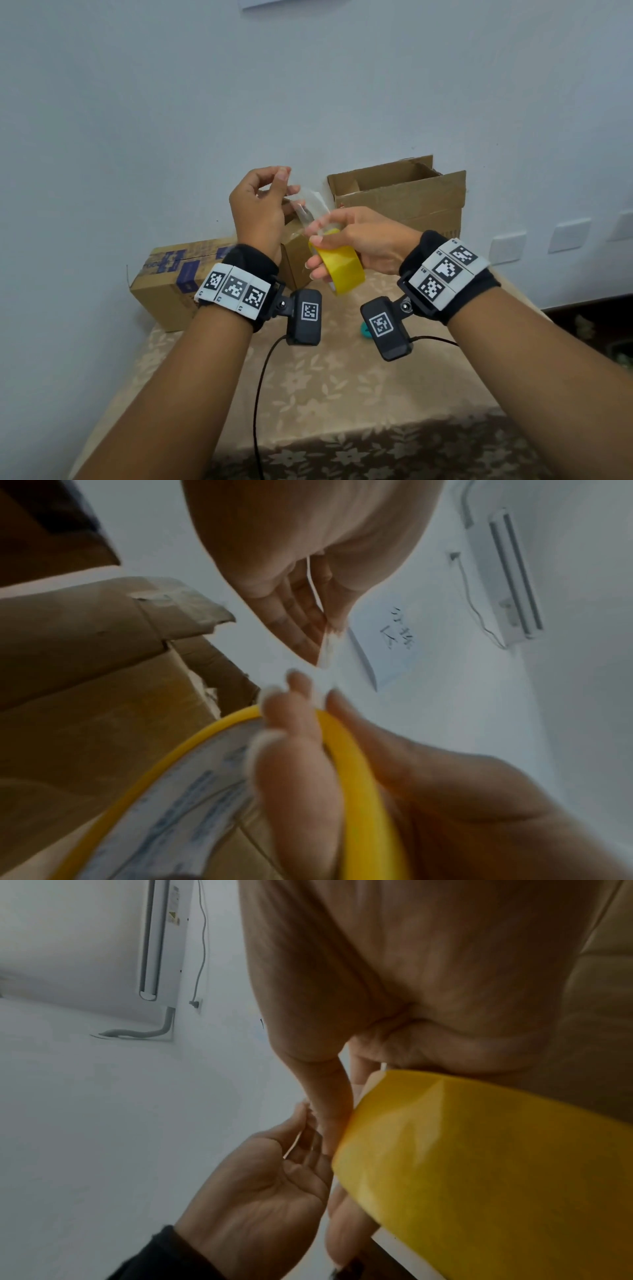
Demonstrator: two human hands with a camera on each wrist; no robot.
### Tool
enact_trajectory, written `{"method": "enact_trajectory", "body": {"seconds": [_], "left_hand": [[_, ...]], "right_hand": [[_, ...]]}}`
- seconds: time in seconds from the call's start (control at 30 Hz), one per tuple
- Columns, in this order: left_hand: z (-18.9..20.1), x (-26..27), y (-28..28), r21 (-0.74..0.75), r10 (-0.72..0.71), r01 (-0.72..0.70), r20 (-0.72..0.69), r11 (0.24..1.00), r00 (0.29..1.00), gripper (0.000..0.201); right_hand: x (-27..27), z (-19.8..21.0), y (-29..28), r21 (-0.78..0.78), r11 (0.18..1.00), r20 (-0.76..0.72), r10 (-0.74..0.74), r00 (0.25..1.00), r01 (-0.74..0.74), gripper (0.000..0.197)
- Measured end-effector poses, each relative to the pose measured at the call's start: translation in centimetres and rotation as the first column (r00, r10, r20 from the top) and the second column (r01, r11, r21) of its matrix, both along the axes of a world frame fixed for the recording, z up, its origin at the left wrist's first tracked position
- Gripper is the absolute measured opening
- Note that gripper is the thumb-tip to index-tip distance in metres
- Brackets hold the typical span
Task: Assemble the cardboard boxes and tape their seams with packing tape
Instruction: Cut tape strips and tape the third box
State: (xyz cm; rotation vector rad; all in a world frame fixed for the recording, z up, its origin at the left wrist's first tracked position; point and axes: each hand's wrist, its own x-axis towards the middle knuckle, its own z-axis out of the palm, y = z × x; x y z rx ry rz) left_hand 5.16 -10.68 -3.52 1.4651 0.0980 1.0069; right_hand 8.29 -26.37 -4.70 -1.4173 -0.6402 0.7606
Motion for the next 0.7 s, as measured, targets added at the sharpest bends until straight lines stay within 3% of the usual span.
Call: {"method": "enact_trajectory", "body": {"seconds": [0.1,0.3,0.4,0.43,0.57,0.63,0.7], "left_hand": [[-0.2,-0.1,0.6,-0.034,0.002,-0.004,-0.071,0.999,0.997,0.007],[1.0,-0.6,0.8,-0.054,-0.03,0.019,-0.215,0.998,0.976,0.018],[1.5,-0.8,0.7,0.075,0.046,-0.022,-0.328,0.997,0.944,0.049],[1.5,-0.9,0.6,0.122,0.086,-0.046,-0.342,0.991,0.936,0.051],[1.4,-1.3,0.7,0.264,0.258,-0.185,-0.275,0.946,0.926,0.021],[1.4,-1.7,0.8,0.354,0.293,-0.193,-0.255,0.915,0.921,0.025],[1.5,-2.1,0.7,0.417,0.251,-0.101,-0.324,0.903,0.912,0.036]], "right_hand": [[-0.2,0.2,-0.2,0.034,0.998,0.003,0.048,0.999,-0.048,0.022],[0.5,0.7,-0.7,0.027,0.997,0.04,0.071,0.997,-0.072,0.037],[0.7,0.8,-1.1,0.031,0.997,0.053,0.075,0.996,-0.077,0.035],[0.7,0.9,-1.2,0.032,0.997,0.055,0.075,0.996,-0.077,0.034],[1.1,1.1,-1.6,0.093,0.996,0.02,0.0,1.0,-0.002,0.024],[1.5,1.3,-1.7,0.14,0.989,-0.013,-0.035,0.999,0.037,0.024],[1.9,1.4,-1.8,0.167,0.984,-0.025,-0.064,0.998,0.067,0.024]]}}
